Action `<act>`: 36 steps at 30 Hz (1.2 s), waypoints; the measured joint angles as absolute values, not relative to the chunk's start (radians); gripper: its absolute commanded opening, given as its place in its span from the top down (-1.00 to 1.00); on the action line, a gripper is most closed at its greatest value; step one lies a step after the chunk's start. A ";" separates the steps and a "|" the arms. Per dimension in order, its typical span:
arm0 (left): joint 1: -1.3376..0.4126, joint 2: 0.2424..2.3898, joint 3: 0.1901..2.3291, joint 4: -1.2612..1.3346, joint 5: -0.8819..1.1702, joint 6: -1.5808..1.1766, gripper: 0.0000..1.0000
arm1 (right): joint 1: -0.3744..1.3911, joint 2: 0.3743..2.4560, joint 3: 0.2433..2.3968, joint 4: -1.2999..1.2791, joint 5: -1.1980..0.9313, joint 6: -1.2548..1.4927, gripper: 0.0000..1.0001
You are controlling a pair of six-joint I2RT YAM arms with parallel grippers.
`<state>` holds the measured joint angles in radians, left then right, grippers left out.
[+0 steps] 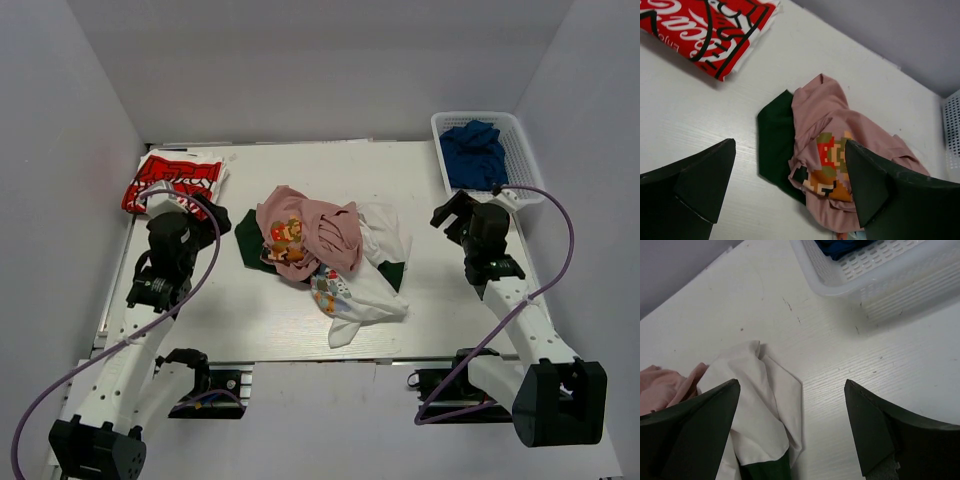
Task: Fold and stack the t-shirts
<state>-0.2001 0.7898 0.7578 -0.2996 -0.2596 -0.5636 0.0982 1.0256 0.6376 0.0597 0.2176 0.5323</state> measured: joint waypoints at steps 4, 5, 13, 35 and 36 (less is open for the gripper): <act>-0.200 0.812 0.760 -0.350 -0.275 -0.584 -1.00 | 0.098 1.021 0.648 0.000 0.206 0.533 -0.81; -0.200 0.812 0.760 -0.356 -0.277 -0.586 -1.00 | 0.099 1.023 0.657 -0.022 0.204 0.530 -0.81; -0.200 0.756 0.744 -0.350 -0.282 -0.604 -1.00 | 0.113 1.095 0.764 -0.117 0.096 0.412 -0.81; -0.200 0.771 0.668 -0.344 -0.334 -0.605 -1.00 | 0.878 2.120 1.774 -0.522 0.202 0.000 -0.56; -0.200 0.772 0.665 -0.345 -0.334 -0.603 -1.00 | 0.884 2.145 1.792 -0.549 0.208 -0.010 -0.34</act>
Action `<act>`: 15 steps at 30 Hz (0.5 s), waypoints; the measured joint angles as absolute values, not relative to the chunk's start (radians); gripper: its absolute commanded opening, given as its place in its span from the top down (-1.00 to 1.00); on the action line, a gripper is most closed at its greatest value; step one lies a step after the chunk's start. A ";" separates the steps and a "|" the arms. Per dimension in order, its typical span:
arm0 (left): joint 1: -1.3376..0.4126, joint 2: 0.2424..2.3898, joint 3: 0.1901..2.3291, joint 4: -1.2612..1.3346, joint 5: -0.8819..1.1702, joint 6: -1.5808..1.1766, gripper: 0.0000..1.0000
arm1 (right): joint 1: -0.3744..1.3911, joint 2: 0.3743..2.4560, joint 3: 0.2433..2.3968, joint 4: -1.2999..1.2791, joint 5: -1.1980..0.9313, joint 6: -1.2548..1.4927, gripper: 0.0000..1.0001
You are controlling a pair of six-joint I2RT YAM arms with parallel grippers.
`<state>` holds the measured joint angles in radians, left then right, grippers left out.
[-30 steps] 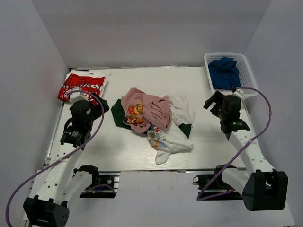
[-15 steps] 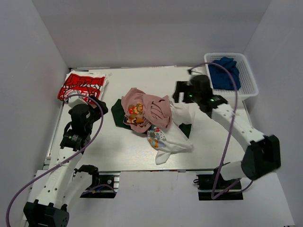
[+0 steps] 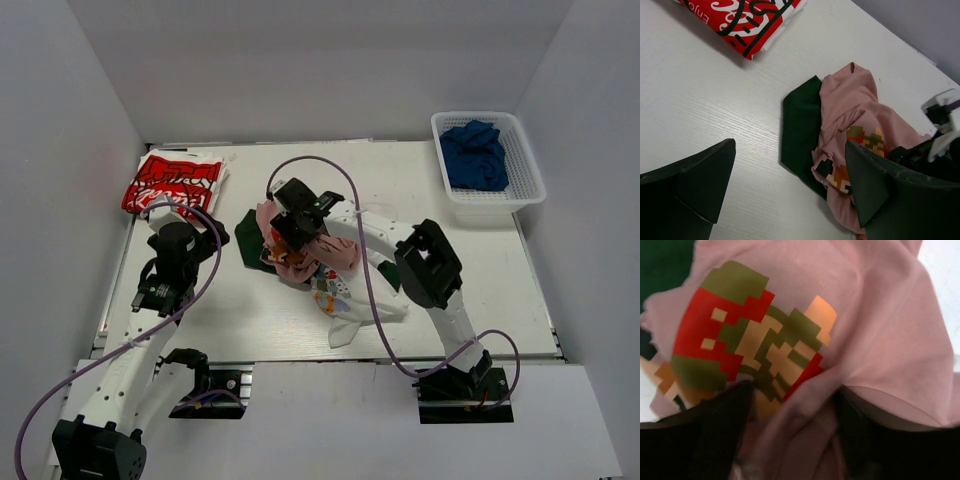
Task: Fold and stack the t-shirts
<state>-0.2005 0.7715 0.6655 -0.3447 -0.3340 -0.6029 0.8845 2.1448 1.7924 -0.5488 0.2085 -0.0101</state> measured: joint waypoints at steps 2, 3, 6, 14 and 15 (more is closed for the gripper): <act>-0.200 0.772 0.662 -0.345 -0.339 -0.602 -1.00 | 0.889 2.186 1.833 -0.588 0.223 -0.030 0.99; -0.200 0.772 0.662 -0.345 -0.342 -0.602 -1.00 | 0.889 2.201 1.853 -0.604 0.236 -0.032 1.00; -0.200 0.772 0.662 -0.346 -0.360 -0.602 -1.00 | 0.886 2.224 1.910 -0.643 0.261 -0.022 1.00; -0.200 0.772 0.662 -0.352 -0.387 -0.602 -1.00 | 0.865 1.954 1.793 -0.505 0.317 0.033 1.00; -0.200 0.772 0.662 -0.352 -0.387 -0.600 -1.00 | 0.848 1.887 1.773 -0.481 0.328 0.053 1.00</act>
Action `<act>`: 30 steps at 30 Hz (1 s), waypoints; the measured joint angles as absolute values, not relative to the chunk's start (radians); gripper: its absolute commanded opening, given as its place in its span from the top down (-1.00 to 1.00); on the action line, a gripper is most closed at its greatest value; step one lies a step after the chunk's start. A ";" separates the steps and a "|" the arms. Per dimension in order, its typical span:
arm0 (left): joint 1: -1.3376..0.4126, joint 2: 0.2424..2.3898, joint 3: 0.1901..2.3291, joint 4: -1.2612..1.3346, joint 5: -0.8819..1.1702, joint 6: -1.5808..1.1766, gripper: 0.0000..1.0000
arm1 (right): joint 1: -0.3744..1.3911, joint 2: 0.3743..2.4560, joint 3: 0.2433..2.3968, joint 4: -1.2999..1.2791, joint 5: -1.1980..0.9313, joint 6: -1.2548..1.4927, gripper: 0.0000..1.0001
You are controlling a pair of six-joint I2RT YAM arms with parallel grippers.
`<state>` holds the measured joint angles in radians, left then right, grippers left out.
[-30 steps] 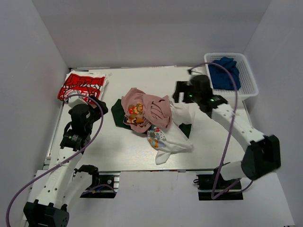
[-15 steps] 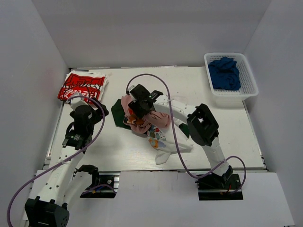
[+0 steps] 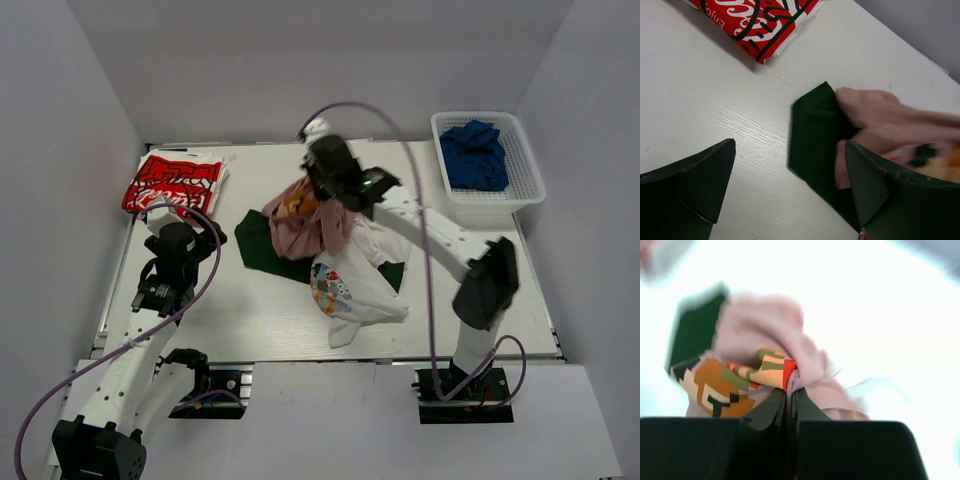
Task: Fold and stack the t-shirts
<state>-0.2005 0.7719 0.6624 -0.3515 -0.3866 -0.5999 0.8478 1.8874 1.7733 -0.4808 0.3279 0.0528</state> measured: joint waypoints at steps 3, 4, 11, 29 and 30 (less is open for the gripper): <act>-0.200 0.772 0.662 -0.352 -0.387 -0.595 -1.00 | 0.743 1.747 1.792 -0.421 0.344 0.108 1.00; -0.200 0.772 0.662 -0.352 -0.389 -0.595 -1.00 | 0.692 1.718 1.817 -0.406 0.349 0.128 1.00; -0.200 0.776 0.662 -0.352 -0.402 -0.590 -1.00 | 0.315 1.694 2.014 -0.361 0.410 0.190 1.00; -0.200 0.874 0.662 -0.352 -0.404 -0.576 -1.00 | -0.142 1.929 2.244 -0.154 0.308 0.223 1.00; -0.200 0.875 0.662 -0.352 -0.404 -0.573 -1.00 | -0.146 1.930 2.244 -0.116 0.305 0.220 1.00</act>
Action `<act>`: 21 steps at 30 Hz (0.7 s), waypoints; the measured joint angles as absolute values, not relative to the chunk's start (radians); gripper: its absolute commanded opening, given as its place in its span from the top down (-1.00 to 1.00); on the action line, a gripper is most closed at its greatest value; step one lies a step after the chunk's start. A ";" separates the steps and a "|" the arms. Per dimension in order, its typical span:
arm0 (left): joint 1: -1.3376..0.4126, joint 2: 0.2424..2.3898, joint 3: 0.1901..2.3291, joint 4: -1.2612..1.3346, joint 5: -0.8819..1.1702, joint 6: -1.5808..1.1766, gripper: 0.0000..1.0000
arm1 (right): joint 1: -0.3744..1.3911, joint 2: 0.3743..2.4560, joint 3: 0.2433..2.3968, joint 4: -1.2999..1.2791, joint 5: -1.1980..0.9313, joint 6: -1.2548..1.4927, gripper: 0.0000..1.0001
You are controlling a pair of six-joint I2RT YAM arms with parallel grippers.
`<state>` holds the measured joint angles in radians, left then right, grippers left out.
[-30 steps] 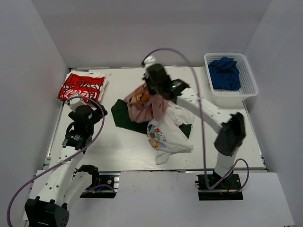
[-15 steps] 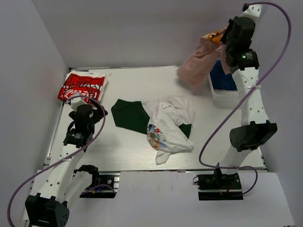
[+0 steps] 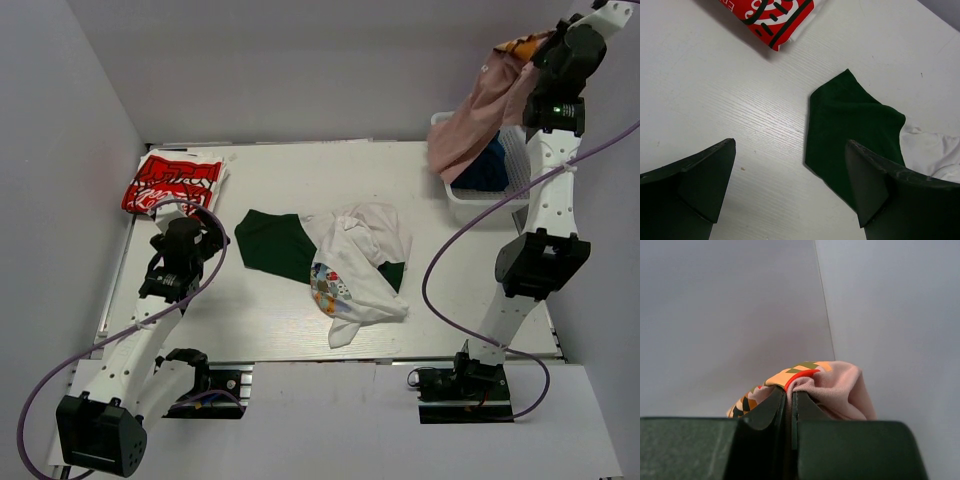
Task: Fold and stack the t-shirts
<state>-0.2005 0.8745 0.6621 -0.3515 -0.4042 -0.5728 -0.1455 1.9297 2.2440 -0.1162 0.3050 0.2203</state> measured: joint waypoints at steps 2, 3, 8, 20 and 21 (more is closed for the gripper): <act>-0.200 0.875 0.662 -0.351 -0.405 -0.568 -1.00 | -0.152 1.929 2.244 -0.022 0.295 0.212 1.00; -0.200 0.876 0.661 -0.350 -0.405 -0.566 -1.00 | -0.153 1.929 2.244 0.022 0.287 0.209 1.00; -0.199 0.882 0.661 -0.346 -0.406 -0.563 -1.00 | -0.157 1.927 2.268 0.139 0.247 0.200 1.00; -0.199 0.901 0.661 -0.331 -0.408 -0.553 -1.00 | -0.165 1.837 1.782 0.264 0.160 0.203 1.00; -0.199 0.903 0.661 -0.331 -0.408 -0.551 -1.00 | -0.165 1.843 1.720 0.263 0.161 0.202 1.00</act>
